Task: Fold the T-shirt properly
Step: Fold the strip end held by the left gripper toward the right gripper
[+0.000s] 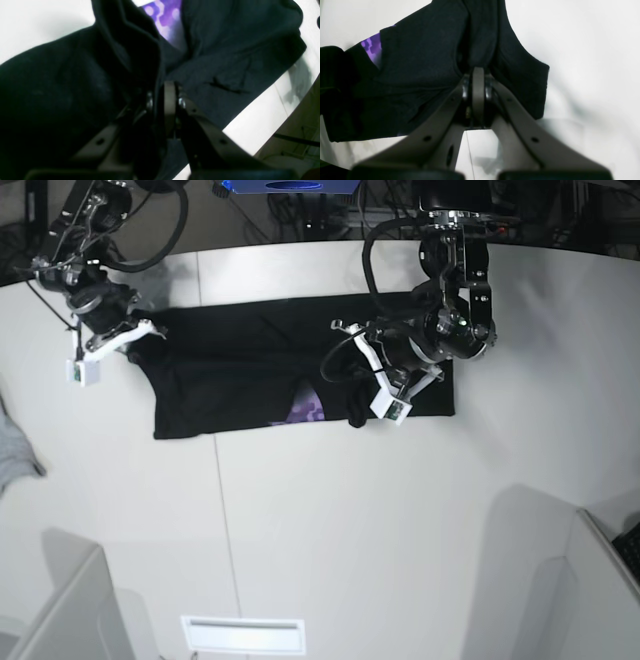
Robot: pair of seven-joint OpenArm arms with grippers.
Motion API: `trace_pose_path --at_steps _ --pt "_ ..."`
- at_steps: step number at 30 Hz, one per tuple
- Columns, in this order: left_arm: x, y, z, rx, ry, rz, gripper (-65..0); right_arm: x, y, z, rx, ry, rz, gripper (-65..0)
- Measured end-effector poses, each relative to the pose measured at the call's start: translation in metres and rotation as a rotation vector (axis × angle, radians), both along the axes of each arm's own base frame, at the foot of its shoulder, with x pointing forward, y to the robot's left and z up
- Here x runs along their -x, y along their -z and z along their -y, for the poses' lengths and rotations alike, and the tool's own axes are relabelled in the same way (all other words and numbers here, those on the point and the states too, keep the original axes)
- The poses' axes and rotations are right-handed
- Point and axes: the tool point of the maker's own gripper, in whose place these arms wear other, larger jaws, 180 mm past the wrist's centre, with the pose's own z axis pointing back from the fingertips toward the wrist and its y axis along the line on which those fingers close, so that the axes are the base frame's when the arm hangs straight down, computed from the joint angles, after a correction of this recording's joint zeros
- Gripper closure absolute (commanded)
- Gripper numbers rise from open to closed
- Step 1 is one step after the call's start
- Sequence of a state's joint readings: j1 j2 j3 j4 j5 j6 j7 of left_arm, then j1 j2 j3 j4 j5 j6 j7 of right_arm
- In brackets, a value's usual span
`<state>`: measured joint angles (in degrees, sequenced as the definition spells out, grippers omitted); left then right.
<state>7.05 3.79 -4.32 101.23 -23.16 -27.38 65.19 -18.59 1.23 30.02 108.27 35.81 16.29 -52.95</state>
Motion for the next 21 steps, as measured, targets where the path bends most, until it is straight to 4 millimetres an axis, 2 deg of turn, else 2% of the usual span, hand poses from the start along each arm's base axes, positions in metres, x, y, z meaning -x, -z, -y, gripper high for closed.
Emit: trace_pose_path --at_steps 4,5,11,18,21 --pt "0.000 0.000 0.000 0.000 -0.002 0.000 0.0 0.000 0.000 0.000 0.000 0.000 0.000 0.0" --pt "0.000 0.000 0.000 0.000 -0.002 0.000 -2.1 0.000 0.000 0.000 0.000 0.000 0.000 0.0" --pt "0.002 -0.002 0.013 0.026 0.016 -0.002 -20.9 0.000 0.000 0.000 0.000 0.000 0.000 0.0" --pt "0.011 -0.007 0.048 0.048 0.112 0.004 -41.0 -0.002 -0.003 0.007 0.028 -0.012 0.004 0.0" --pt "0.011 -0.015 0.067 0.100 0.117 0.011 -48.5 -0.002 -0.002 0.007 0.026 -0.013 0.001 0.0"
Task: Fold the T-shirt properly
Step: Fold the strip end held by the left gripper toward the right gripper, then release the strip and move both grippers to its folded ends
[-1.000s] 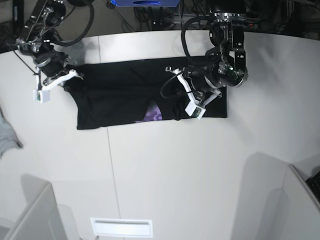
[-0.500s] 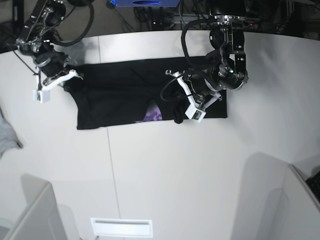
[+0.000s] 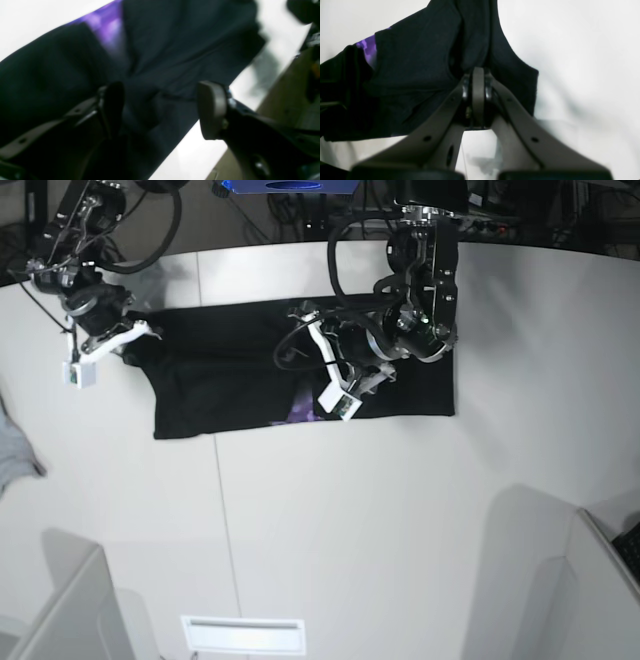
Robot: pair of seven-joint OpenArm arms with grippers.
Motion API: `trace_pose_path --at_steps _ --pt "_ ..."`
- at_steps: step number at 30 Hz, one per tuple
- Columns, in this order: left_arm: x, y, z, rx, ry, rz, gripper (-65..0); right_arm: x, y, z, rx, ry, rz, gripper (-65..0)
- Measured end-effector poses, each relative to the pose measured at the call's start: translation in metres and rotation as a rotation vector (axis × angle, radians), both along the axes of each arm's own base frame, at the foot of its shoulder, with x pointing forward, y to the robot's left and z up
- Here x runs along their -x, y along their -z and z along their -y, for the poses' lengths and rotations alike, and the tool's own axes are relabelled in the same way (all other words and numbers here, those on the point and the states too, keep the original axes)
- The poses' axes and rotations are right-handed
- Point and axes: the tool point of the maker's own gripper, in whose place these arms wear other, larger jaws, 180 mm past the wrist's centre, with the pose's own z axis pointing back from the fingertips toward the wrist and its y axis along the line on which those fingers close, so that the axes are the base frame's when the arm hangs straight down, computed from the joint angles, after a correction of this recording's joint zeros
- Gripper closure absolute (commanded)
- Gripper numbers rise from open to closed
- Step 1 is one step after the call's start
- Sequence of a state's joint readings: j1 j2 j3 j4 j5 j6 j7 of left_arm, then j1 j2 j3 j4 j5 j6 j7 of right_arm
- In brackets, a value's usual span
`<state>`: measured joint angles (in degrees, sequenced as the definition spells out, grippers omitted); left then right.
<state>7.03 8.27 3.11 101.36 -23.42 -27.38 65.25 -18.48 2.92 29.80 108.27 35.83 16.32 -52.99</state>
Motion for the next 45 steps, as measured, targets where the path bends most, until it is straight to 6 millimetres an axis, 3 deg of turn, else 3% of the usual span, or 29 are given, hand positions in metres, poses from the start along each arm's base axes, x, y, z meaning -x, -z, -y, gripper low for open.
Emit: trace_pose_path --at_steps 3,5,7,9,12,14,15,16,18,21,23,26,29,32,37,41,45 --pt "-0.003 -0.014 0.018 0.055 0.049 0.024 -50.8 -0.001 -0.001 0.000 0.001 0.000 0.004 0.0" --pt "-0.005 -0.037 0.037 0.193 0.064 0.039 -50.4 -0.003 -0.002 0.000 0.000 -0.001 0.007 0.0" --pt "-0.011 -0.052 0.032 0.274 0.018 0.050 -50.2 -0.011 -0.007 0.000 -0.001 0.000 0.030 0.0" --pt "-0.023 -0.050 -0.009 0.244 -0.076 0.071 -45.7 -0.020 -0.013 0.001 0.004 -0.002 0.054 0.0" --pt "-0.022 -0.024 -0.100 0.075 -0.239 0.057 -23.4 -0.027 -0.013 0.000 0.002 -0.039 0.003 -1.7" --pt "-0.012 -0.011 -0.145 -0.018 -0.306 0.025 -4.4 -0.039 -0.014 -0.003 -0.022 -0.060 -0.026 -20.6" --pt "-0.007 -0.008 -0.164 -0.047 -0.334 0.018 0.0 -0.045 -0.015 -0.006 -0.036 -0.072 -0.038 -30.0" --pt "-0.003 -0.009 -0.180 -0.060 -0.361 0.022 0.0 -0.048 -0.015 -0.005 -0.044 -0.084 -0.054 -38.4" --pt "0.006 -0.008 -0.216 -0.114 -0.421 0.016 0.0 -0.051 -0.009 0.003 -0.058 -0.077 -0.090 -47.0" --pt "0.028 -0.009 -0.279 -0.219 -0.550 0.003 0.0 -0.054 -0.001 0.000 -0.142 -0.083 -0.112 -47.3" --pt "0.046 -0.006 -0.305 -0.270 -0.610 -0.030 0.0 -0.057 0.005 -0.001 -0.181 -0.093 -0.129 -47.3" --pt "0.060 -0.004 -0.327 -0.331 -0.662 -0.047 0.0 -0.065 0.017 0.007 -0.208 -0.075 -0.162 -47.3" --pt "0.072 0.006 -0.342 -0.433 -0.672 -0.085 0.0 -0.063 0.039 0.014 -0.239 -0.053 -0.245 -47.3" --pt "0.067 0.006 -0.345 -0.445 -0.686 -0.035 0.0 -0.064 0.049 0.016 -0.281 -0.042 -0.280 -47.3" --pt "0.075 0.042 -0.314 -0.420 -0.601 -0.118 0.0 -0.063 0.050 0.015 -0.375 -0.037 -0.278 -47.3" --pt "0.069 0.048 -0.301 -0.393 -0.569 -0.119 0.0 -0.050 0.050 0.004 -0.438 -0.107 -0.290 -47.3" --pt "0.062 0.050 -0.286 -0.377 -0.525 -0.104 0.0 -0.054 0.055 -0.008 -0.414 -0.158 -0.285 -47.3"
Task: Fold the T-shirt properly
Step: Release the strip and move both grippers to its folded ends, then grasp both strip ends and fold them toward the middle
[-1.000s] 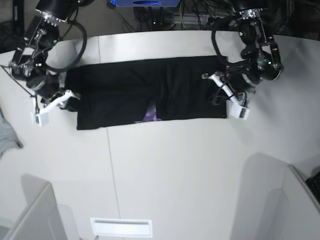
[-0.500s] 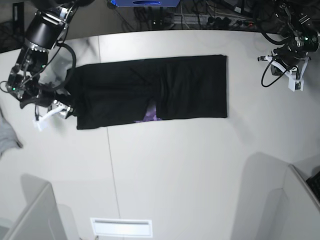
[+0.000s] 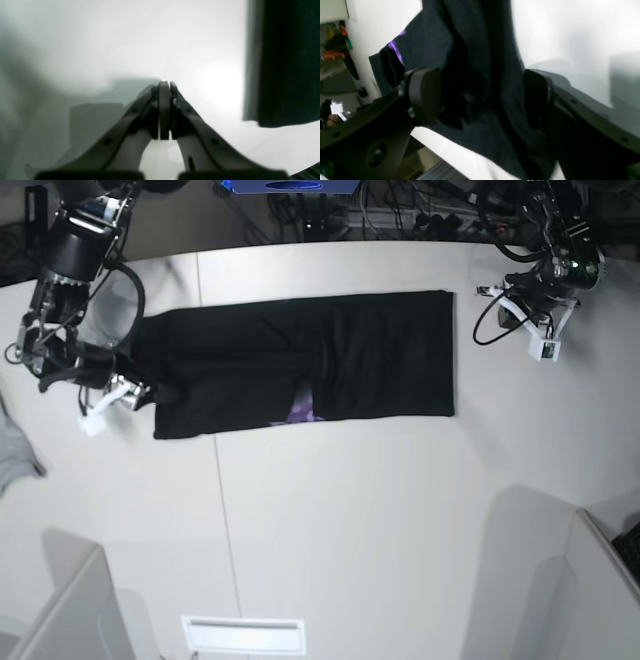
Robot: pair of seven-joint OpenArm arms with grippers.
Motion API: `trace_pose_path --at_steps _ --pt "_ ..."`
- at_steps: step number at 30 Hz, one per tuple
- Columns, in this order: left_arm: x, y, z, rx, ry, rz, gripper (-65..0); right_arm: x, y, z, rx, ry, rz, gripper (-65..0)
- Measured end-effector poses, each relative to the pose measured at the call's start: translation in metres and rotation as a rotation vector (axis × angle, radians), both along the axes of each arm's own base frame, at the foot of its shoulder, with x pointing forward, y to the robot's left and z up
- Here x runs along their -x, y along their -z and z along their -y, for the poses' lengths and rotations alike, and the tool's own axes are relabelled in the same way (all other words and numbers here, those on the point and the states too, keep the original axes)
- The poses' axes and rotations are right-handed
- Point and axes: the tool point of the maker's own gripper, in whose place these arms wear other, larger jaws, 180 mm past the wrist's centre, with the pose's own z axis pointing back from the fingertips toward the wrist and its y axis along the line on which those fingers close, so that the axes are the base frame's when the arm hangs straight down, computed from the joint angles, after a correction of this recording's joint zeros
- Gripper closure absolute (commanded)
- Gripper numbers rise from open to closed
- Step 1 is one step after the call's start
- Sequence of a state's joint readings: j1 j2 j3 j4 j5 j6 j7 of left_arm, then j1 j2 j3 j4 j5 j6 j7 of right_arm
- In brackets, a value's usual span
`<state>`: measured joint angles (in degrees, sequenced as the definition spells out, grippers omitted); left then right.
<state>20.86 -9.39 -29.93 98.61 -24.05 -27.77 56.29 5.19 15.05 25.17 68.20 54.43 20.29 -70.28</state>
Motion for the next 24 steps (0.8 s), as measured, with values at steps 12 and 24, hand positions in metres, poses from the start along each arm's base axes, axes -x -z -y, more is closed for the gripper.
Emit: trace_pose_path --at_steps 12,24 --pt "-0.039 0.014 0.038 0.134 0.042 0.091 0.0 0.004 0.005 -0.017 -0.023 -0.033 0.023 -46.4" --pt "-0.061 0.024 0.083 0.250 0.065 0.144 0.0 0.017 0.023 -0.011 0.100 -0.092 -0.060 0.0"
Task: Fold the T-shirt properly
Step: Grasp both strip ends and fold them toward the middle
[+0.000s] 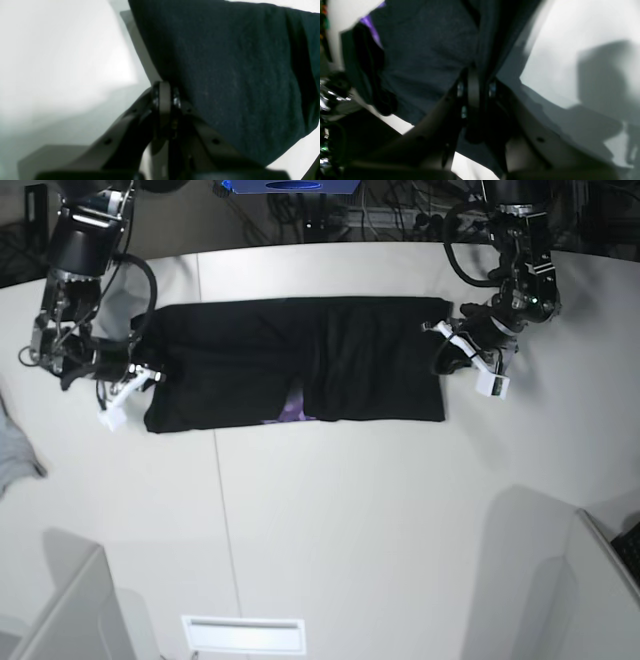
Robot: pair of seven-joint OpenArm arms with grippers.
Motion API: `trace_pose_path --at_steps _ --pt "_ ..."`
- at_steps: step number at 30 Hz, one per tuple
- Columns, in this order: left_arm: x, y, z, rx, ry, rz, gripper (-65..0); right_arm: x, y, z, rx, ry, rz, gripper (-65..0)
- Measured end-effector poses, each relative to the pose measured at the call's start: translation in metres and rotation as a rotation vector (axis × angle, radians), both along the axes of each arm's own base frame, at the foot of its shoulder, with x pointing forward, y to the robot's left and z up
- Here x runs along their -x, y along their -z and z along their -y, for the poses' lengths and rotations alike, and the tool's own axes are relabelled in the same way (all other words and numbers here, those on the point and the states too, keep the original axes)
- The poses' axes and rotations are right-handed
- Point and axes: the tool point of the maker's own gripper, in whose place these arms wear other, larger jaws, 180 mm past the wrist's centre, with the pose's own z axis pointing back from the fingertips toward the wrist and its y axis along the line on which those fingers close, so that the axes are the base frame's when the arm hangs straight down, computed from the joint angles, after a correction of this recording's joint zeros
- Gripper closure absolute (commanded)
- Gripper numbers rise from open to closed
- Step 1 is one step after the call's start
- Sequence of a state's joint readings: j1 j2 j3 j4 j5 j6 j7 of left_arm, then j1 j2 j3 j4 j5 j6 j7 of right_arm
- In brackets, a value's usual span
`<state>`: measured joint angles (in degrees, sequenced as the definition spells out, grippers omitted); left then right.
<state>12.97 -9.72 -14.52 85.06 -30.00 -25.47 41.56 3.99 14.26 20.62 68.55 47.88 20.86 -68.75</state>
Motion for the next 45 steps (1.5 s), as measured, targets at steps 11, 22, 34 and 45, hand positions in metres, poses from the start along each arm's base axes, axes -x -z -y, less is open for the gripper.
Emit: trace_pose_path --at_steps 11,22,34,45 --pt "-0.005 -0.002 0.007 -0.002 0.027 0.000 0.0 -0.011 -0.027 0.009 0.325 -0.071 0.129 0.0" --pt "0.010 -0.011 -0.015 -0.089 0.028 -0.078 0.0 -0.008 -0.076 -0.015 0.454 -0.103 0.293 0.0" --pt "0.010 -0.011 -0.062 -0.295 0.023 -0.095 0.0 0.000 -0.091 -0.091 0.401 -0.271 0.389 0.0" --pt "-0.010 -0.007 -0.009 -0.293 0.121 -0.055 0.0 -0.003 -0.104 -0.130 0.326 -0.298 0.441 0.0"
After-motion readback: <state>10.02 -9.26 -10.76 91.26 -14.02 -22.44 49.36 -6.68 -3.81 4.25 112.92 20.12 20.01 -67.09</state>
